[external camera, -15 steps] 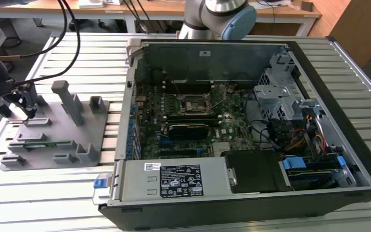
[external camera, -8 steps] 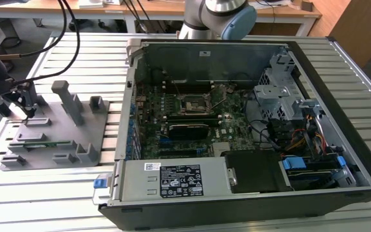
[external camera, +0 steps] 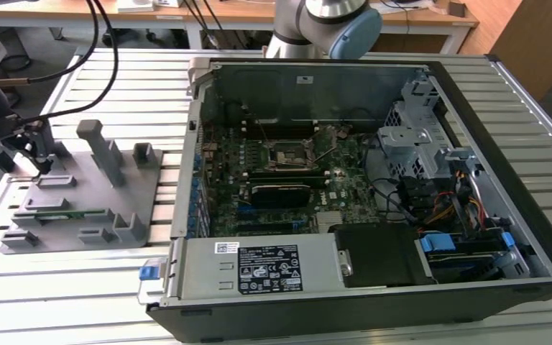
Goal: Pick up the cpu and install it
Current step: 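Pick up the cpu and move it towards the insertion slot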
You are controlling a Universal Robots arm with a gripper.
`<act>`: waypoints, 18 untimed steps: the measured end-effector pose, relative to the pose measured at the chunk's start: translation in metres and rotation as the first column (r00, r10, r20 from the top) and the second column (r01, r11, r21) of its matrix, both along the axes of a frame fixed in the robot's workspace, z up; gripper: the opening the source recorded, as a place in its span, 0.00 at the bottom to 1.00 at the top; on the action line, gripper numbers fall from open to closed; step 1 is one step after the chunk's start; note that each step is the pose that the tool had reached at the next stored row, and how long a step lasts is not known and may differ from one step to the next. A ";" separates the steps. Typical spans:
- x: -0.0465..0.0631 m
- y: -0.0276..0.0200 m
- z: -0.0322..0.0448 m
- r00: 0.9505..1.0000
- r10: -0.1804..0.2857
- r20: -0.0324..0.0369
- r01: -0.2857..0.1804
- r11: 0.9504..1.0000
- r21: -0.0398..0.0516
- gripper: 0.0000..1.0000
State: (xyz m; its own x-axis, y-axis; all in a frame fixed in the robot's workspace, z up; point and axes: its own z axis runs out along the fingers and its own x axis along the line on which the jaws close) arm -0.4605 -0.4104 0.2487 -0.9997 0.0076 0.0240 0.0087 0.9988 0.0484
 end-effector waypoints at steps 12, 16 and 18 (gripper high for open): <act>0.000 0.0000 0.0043 1.000 0.000 0.000 0.000 1.000 0.000 0.54; 0.000 0.0000 0.0055 1.000 0.000 0.000 0.000 1.000 0.000 0.54; 0.000 0.0000 0.0060 1.000 0.000 0.000 0.000 1.000 0.000 0.54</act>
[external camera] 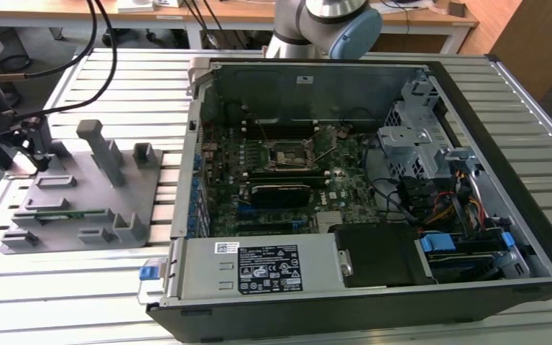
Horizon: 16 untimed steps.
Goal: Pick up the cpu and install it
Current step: 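Pick up the cpu and move it towards the insertion slot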
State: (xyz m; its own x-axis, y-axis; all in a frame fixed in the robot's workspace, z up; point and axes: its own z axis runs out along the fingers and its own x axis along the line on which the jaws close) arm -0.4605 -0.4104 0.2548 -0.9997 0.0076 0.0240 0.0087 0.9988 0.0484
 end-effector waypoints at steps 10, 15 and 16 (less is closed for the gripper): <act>0.000 0.0000 0.0029 1.000 0.000 0.000 0.000 1.000 0.000 0.54; 0.000 0.0000 0.0042 1.000 0.000 0.000 0.000 1.000 0.000 0.54; 0.000 0.0000 0.0045 1.000 0.000 0.000 0.000 1.000 0.000 0.54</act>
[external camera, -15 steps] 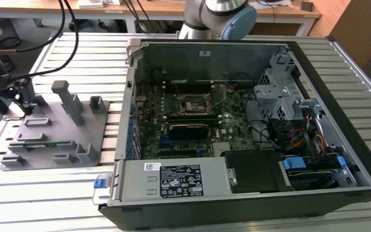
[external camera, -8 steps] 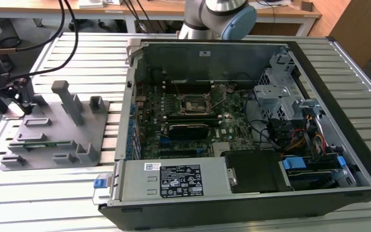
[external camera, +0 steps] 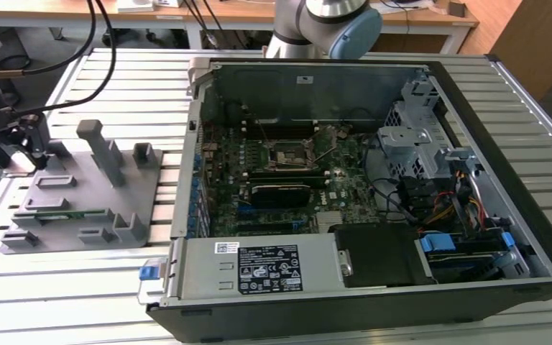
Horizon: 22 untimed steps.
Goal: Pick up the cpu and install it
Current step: 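Pick up the cpu and move it towards the insertion slot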
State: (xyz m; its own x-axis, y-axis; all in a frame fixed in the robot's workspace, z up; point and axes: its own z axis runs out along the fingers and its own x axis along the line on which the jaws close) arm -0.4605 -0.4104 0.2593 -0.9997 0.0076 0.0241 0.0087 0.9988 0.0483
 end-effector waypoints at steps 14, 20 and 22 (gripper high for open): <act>0.000 0.0000 0.0045 1.000 0.000 0.000 0.000 1.000 0.000 0.54; 0.000 0.0000 0.0067 1.000 0.000 0.000 0.000 1.000 0.000 0.54; 0.000 0.0000 0.0075 1.000 0.000 0.000 0.000 1.000 0.000 0.54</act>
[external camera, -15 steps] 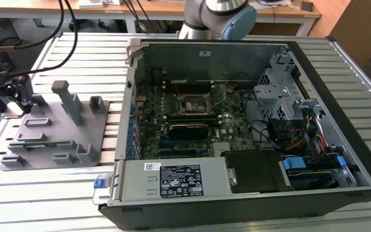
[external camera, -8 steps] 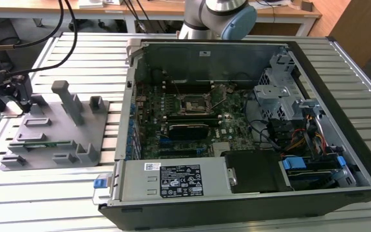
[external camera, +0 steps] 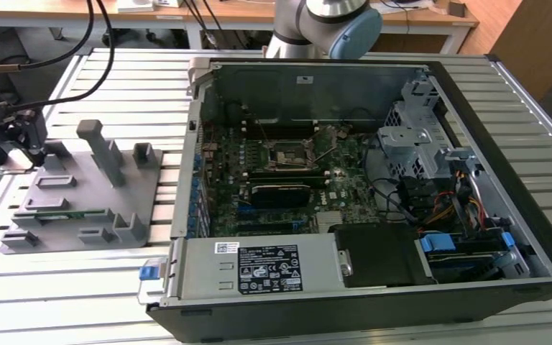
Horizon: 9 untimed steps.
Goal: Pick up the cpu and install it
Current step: 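Pick up the cpu and move it towards the insertion slot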
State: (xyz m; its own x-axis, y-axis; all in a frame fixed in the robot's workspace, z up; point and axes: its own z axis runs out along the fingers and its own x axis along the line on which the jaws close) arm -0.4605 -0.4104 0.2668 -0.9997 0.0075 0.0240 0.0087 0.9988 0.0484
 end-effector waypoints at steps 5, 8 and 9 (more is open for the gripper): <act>0.000 0.0000 0.0019 1.000 0.000 0.000 0.000 1.000 0.000 0.54; 0.000 0.0000 0.0034 1.000 0.000 0.000 0.000 1.000 0.000 0.54; 0.000 0.0000 0.0038 1.000 0.000 0.000 0.000 1.000 0.000 0.54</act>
State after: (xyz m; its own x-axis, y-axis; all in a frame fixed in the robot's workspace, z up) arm -0.4605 -0.4104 0.2706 -0.9997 0.0076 0.0241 0.0087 0.9988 0.0483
